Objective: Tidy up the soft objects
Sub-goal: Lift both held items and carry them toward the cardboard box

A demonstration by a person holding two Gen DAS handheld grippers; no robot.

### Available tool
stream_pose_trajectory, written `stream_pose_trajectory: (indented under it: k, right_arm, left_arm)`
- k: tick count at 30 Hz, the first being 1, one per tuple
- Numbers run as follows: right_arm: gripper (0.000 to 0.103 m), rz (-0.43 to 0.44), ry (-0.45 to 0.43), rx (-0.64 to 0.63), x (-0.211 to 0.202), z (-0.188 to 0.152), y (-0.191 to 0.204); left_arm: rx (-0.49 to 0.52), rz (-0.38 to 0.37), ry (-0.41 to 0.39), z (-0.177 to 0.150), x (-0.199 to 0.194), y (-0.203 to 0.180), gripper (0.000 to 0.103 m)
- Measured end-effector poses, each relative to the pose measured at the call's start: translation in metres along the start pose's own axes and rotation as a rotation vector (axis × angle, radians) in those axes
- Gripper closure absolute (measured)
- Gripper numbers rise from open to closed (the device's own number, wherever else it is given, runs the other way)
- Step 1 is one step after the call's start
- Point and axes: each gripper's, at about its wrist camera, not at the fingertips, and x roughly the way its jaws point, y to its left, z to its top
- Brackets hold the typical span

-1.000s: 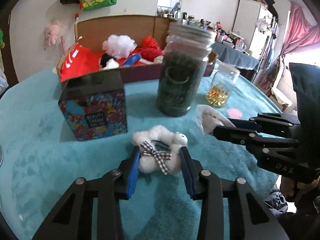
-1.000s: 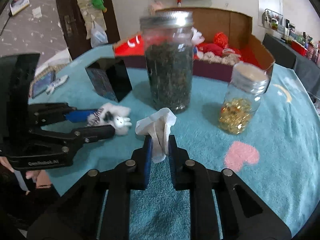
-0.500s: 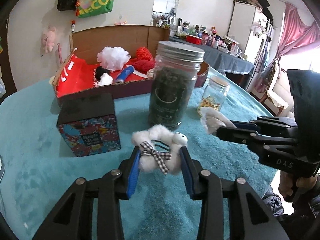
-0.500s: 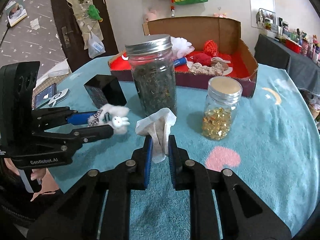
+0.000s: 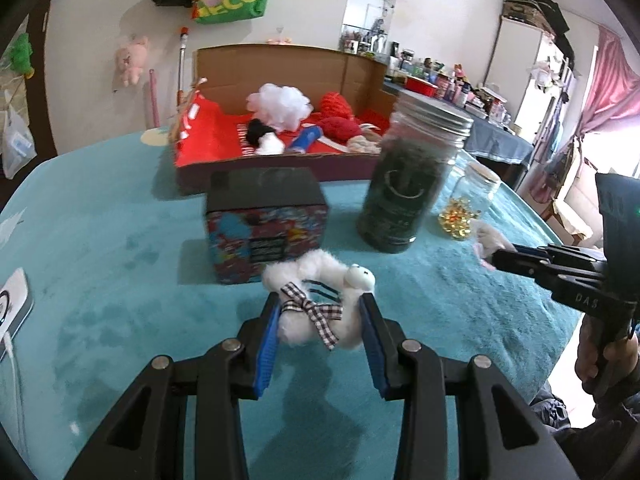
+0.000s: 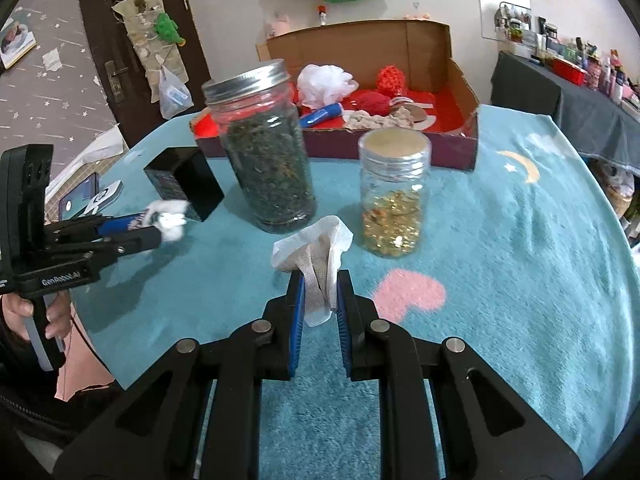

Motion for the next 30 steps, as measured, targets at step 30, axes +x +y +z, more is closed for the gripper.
stream_pose_trajectory:
  k: [30]
  right_arm:
    - [0.088,-0.097,0.047,0.120,-0.002,-0.003,-0.068]
  left_arm:
    - [-0.080,0.112,-0.029,0.009,-0.011,0.089,0.063]
